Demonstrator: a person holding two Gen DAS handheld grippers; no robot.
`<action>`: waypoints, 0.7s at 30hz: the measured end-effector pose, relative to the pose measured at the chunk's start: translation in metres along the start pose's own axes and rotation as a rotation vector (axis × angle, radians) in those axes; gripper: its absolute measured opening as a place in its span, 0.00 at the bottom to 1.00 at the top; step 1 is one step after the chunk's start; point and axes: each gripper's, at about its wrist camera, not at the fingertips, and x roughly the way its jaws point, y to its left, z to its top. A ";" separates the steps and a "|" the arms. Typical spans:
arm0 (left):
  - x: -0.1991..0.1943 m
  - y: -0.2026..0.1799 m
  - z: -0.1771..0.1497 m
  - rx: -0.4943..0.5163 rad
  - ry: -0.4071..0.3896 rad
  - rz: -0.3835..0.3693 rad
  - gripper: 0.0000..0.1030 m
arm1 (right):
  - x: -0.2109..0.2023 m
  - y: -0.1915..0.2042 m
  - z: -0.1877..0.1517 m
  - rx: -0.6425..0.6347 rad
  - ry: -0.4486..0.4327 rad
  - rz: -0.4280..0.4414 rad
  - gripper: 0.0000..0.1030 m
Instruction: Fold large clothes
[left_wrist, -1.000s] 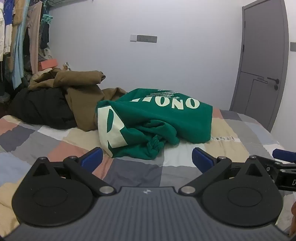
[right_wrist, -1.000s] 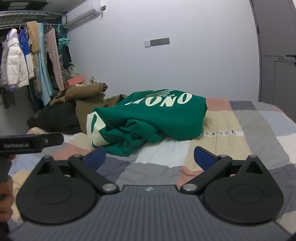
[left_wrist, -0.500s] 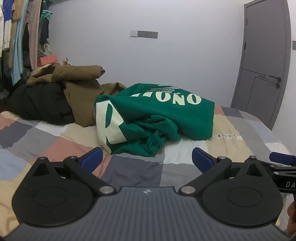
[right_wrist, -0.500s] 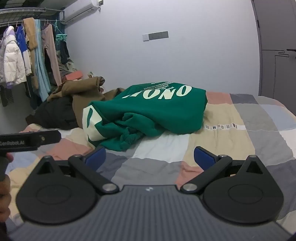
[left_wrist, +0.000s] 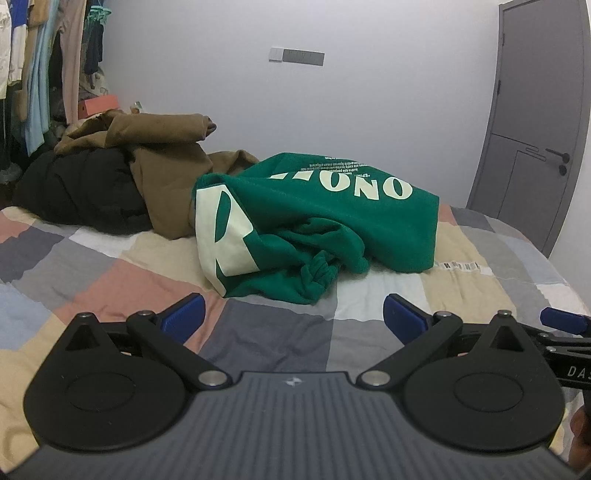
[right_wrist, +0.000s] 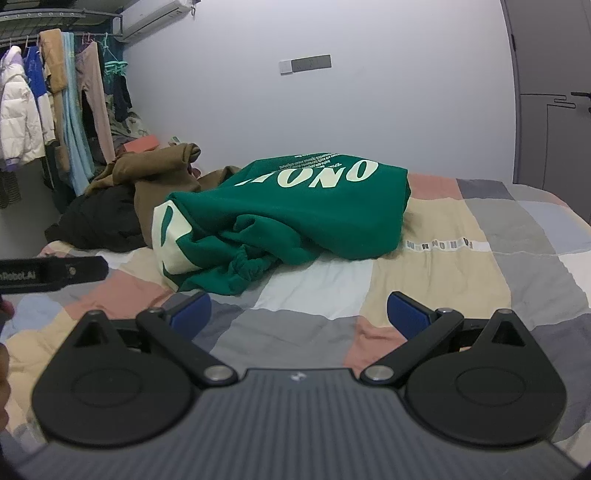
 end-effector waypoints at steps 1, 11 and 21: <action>0.001 -0.001 0.000 0.002 0.001 0.003 1.00 | 0.001 -0.001 0.000 -0.001 -0.001 -0.002 1.00; 0.008 -0.001 -0.002 0.013 -0.003 0.013 1.00 | 0.007 -0.006 -0.003 0.009 0.008 -0.002 1.00; 0.010 -0.004 -0.005 0.016 -0.012 0.020 1.00 | 0.009 -0.008 -0.006 0.014 0.019 0.002 1.00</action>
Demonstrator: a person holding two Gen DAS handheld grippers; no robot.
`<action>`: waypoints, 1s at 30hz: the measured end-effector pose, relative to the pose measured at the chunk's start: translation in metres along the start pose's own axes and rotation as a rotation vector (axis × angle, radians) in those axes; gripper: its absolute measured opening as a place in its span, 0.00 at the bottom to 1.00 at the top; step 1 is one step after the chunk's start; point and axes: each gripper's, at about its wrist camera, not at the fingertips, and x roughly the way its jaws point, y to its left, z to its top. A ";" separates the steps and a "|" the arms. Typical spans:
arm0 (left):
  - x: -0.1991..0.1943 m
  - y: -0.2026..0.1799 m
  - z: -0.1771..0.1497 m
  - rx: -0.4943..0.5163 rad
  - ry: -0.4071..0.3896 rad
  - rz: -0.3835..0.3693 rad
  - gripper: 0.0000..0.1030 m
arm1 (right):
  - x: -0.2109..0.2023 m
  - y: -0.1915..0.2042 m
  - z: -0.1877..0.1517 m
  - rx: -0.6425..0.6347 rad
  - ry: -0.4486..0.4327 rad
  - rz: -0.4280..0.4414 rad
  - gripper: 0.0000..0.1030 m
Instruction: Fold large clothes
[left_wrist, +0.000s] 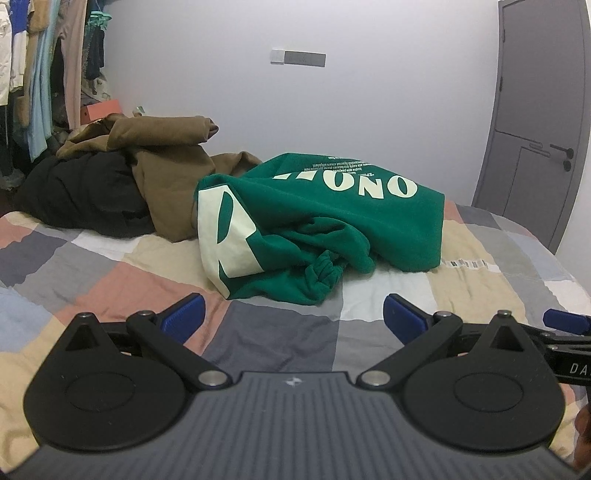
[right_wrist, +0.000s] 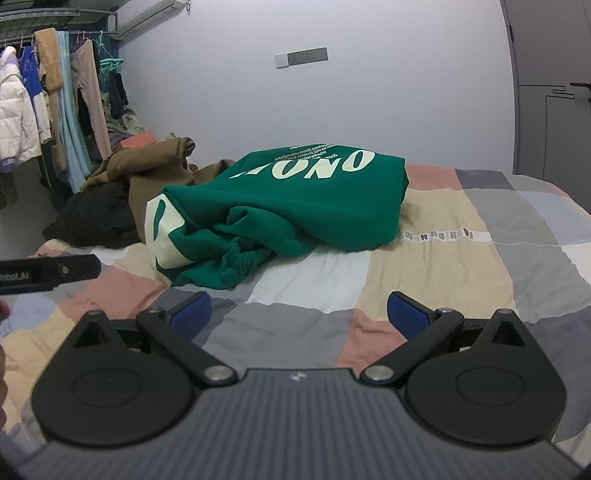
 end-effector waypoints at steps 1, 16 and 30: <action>-0.001 0.000 -0.001 0.001 -0.002 0.000 1.00 | 0.001 -0.001 0.001 -0.001 0.001 0.001 1.00; 0.001 -0.002 -0.001 0.008 -0.006 -0.001 1.00 | 0.006 -0.003 0.000 -0.002 0.020 -0.012 1.00; 0.007 -0.011 0.002 0.022 -0.032 0.017 1.00 | 0.009 -0.005 -0.002 0.006 0.031 -0.011 1.00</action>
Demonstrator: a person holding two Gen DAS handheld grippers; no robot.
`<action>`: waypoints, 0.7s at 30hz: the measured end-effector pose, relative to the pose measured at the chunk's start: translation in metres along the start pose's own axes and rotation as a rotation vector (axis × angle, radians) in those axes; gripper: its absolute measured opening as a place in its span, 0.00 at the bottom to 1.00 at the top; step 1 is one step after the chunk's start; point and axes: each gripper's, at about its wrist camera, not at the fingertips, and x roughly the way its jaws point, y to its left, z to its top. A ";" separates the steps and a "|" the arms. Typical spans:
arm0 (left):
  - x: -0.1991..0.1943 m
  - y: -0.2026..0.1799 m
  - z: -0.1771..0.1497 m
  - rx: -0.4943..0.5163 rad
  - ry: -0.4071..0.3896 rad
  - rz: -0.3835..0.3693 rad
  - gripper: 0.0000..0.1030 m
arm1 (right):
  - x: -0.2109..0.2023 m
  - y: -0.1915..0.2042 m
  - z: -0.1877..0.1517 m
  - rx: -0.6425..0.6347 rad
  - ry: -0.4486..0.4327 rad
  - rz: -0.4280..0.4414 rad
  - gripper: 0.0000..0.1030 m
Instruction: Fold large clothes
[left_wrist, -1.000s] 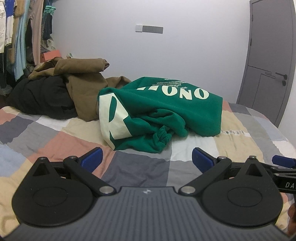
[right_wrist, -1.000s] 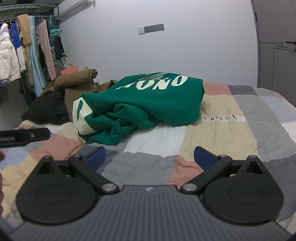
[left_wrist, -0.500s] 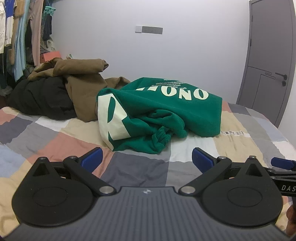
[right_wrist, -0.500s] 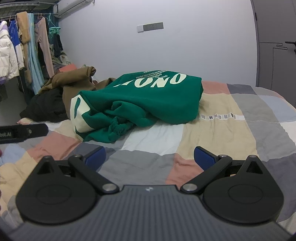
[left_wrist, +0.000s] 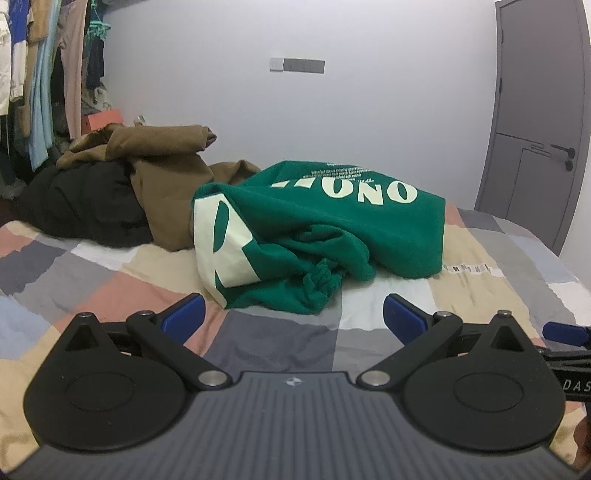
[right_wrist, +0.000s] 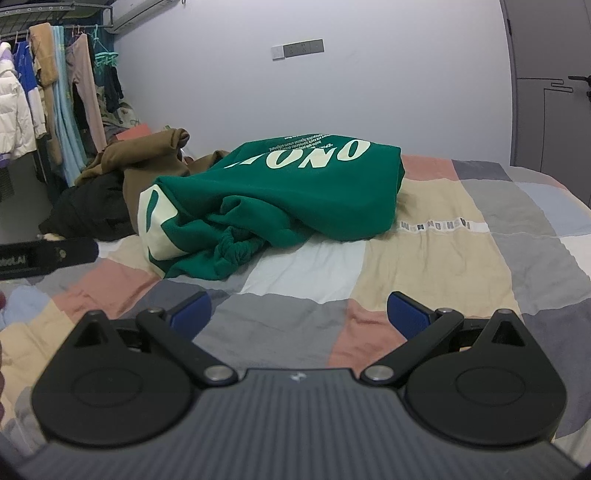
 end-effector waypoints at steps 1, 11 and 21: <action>0.001 -0.001 0.001 0.003 -0.007 0.002 1.00 | 0.000 0.000 0.000 0.000 -0.001 0.000 1.00; -0.001 0.003 0.031 -0.005 -0.098 0.005 1.00 | 0.001 0.008 0.009 -0.013 -0.003 -0.005 1.00; 0.029 0.015 0.086 -0.026 -0.127 0.016 1.00 | 0.017 0.019 0.078 -0.027 -0.052 0.051 1.00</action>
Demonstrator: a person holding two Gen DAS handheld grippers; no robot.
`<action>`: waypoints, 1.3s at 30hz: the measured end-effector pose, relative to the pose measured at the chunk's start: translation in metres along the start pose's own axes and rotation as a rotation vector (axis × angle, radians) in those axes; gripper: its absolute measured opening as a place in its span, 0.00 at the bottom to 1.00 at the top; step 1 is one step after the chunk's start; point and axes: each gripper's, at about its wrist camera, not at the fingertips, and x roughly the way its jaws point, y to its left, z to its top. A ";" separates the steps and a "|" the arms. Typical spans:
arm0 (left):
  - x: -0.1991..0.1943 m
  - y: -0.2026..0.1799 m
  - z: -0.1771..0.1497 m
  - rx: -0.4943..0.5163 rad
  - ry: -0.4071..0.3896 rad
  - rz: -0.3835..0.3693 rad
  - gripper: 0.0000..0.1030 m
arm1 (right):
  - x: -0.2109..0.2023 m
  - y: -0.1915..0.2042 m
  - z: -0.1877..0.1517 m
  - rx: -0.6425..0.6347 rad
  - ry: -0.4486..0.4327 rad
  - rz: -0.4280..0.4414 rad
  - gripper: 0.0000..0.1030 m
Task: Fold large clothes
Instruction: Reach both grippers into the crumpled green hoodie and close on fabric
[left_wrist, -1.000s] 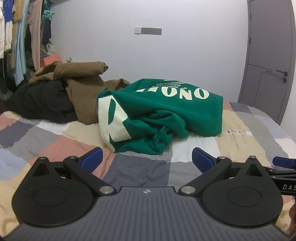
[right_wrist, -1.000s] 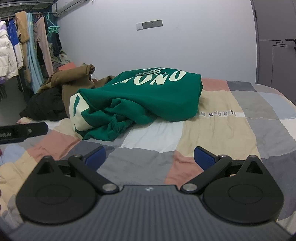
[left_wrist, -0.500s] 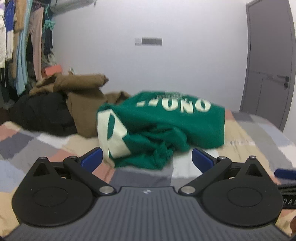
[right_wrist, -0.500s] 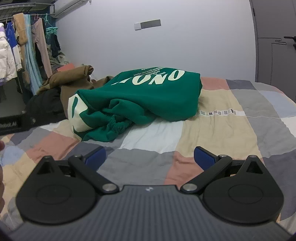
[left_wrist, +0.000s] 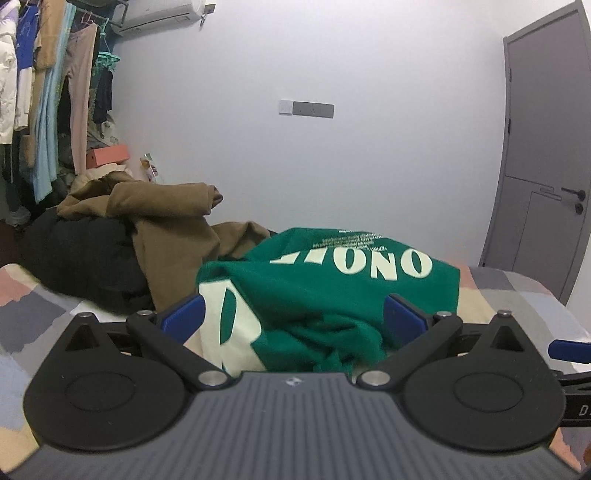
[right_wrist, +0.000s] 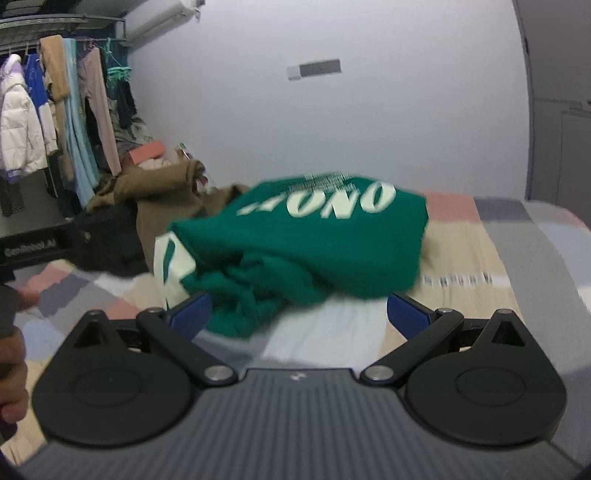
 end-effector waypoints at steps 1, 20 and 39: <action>0.007 0.002 0.003 0.002 0.000 0.001 1.00 | 0.006 0.001 0.006 -0.005 0.001 0.007 1.00; 0.133 0.068 -0.071 -0.135 0.220 -0.062 1.00 | 0.212 0.005 -0.024 0.089 0.148 0.072 0.89; 0.149 0.136 -0.101 -0.363 0.302 -0.185 1.00 | 0.256 0.052 0.000 -0.159 0.101 -0.027 0.10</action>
